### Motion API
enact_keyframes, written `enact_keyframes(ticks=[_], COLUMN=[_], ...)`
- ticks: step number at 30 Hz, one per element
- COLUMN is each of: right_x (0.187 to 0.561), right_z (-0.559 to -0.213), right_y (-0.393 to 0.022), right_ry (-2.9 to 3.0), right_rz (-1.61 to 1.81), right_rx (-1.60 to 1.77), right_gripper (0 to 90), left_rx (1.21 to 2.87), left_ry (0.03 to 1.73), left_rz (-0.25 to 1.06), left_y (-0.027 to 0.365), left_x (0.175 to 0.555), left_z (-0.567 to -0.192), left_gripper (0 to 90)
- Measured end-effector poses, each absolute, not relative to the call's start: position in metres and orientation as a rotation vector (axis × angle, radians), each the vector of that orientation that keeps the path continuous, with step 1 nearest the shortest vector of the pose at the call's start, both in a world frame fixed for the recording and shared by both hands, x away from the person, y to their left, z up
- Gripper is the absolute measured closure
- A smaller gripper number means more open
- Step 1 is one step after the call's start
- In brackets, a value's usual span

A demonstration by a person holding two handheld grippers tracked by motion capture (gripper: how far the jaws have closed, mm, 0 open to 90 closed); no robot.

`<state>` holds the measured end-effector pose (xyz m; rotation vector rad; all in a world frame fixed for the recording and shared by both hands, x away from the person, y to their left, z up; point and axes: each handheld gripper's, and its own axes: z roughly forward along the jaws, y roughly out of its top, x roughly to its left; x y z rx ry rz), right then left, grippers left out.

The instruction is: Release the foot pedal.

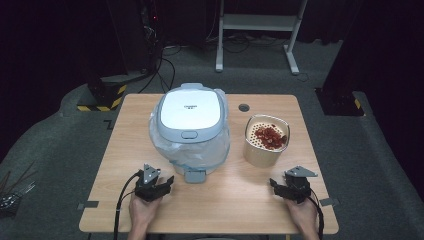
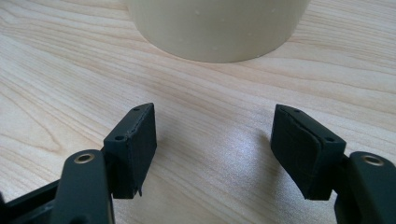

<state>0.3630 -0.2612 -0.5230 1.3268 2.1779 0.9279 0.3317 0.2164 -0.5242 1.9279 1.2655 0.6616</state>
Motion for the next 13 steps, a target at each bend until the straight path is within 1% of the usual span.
enact_keyframes(ticks=[2,3,13], right_x=[0.363,0.363,0.3629], right_z=[-0.523,-0.523,-0.5231], right_y=[-0.2611,-0.2611,-0.2611], right_ry=[2.178,2.178,2.178], right_rz=[0.928,0.927,0.927], right_rx=[1.327,1.327,1.327], right_gripper=[31.6,31.6,31.6], left_rx=[1.961,1.955,1.949], left_ry=[1.315,1.329,1.346], left_rz=[0.64,0.628,0.623], left_y=[0.2159,0.2171,0.2172], left_x=[0.3352,0.3364,0.3379], left_z=[-0.5279,-0.528,-0.5282], left_gripper=[36.7,33.8,30.1])
